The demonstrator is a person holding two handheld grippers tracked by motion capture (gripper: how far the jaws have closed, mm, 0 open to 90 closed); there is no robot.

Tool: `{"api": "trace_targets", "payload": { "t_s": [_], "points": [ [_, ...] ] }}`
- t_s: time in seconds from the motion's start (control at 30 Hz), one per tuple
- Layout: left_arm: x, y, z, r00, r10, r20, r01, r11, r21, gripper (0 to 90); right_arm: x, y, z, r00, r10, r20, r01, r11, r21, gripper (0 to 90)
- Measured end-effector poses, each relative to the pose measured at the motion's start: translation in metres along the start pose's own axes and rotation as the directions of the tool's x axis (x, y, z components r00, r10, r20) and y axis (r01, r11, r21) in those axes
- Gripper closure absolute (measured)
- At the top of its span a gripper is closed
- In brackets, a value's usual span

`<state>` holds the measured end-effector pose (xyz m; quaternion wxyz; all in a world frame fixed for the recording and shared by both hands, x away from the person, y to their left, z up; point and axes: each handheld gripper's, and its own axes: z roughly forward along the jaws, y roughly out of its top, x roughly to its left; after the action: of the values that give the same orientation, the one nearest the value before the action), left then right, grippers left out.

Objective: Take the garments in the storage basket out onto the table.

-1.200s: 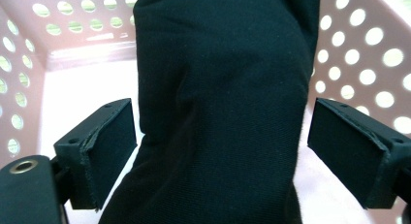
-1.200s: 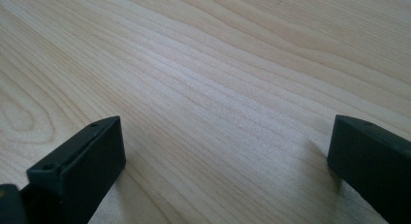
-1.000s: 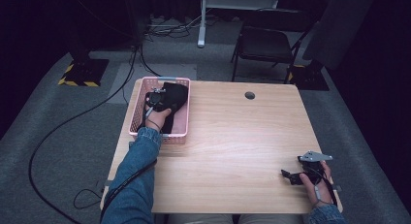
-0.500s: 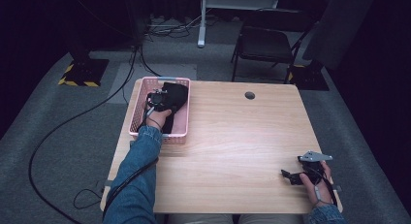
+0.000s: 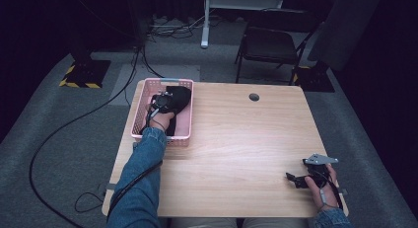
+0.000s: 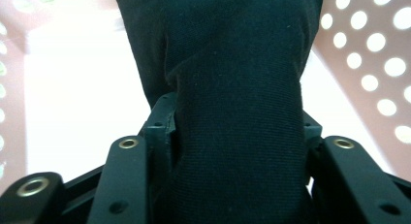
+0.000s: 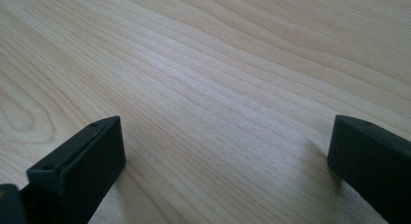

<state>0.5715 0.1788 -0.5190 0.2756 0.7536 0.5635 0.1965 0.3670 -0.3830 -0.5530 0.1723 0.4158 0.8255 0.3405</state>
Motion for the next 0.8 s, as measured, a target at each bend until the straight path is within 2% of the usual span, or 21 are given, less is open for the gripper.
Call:
{"api": "trace_targets", "payload": {
  "t_s": [0.17,0.37,0.8],
  "points": [
    [-0.001,0.0,-0.003,0.9999,-0.012,0.004,0.012,0.9999,-0.012,52.8,0.0,0.0,0.0,1.0,0.0,0.0,0.0,1.0,0.0,0.1],
    [-0.003,0.003,-0.014,0.9999,-0.007,0.01,0.007,0.9971,-0.075,52.8,0.0,0.0,0.0,1.0,-0.001,0.0,0.001,1.0,0.001,0.1],
    [-0.007,0.009,-0.033,0.9998,-0.02,0.005,0.02,0.9884,-0.151,52.9,0.0,0.0,0.0,1.0,-0.002,0.0,0.002,1.0,0.0,0.1]
  ]
}}
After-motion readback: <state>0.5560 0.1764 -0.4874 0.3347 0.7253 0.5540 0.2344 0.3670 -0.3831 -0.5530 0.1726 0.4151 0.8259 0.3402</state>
